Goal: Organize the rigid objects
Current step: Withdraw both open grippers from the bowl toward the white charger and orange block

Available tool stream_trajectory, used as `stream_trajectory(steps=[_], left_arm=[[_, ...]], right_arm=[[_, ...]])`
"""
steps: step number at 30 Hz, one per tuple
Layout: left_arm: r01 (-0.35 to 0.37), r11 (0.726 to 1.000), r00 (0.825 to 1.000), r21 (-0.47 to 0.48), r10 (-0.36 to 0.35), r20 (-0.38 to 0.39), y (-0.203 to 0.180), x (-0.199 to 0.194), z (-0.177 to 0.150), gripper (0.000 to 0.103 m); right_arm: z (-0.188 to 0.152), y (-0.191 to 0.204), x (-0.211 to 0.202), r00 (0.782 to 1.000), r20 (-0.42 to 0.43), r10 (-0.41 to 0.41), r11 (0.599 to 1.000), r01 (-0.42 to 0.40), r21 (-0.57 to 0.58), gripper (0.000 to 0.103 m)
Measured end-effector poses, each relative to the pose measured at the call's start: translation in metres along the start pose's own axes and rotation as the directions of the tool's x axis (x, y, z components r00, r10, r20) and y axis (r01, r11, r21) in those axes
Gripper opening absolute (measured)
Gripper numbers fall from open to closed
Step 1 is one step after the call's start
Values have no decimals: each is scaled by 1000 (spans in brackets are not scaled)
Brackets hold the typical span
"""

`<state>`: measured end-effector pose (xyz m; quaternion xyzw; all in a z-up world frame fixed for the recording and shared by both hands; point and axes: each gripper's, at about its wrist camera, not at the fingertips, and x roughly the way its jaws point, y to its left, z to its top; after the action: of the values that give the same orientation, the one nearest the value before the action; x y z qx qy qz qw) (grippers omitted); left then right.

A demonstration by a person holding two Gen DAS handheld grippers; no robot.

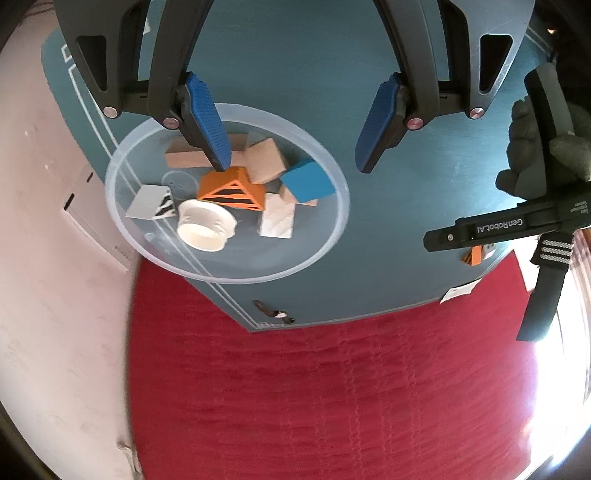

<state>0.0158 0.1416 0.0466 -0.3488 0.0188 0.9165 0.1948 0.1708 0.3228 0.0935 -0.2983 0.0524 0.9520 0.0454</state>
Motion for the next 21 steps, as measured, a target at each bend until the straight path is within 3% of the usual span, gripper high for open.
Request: stream_trajectory(steps=[12, 21], left_arm=[[-51, 998, 999, -25, 51, 11, 27, -8, -2, 102], [-55, 997, 998, -47, 56, 4, 34, -6, -4, 102]], right_arm=[[9, 35, 19, 995, -53, 90, 995, -92, -37, 71], [7, 47, 23, 995, -56, 83, 995, -87, -56, 71]])
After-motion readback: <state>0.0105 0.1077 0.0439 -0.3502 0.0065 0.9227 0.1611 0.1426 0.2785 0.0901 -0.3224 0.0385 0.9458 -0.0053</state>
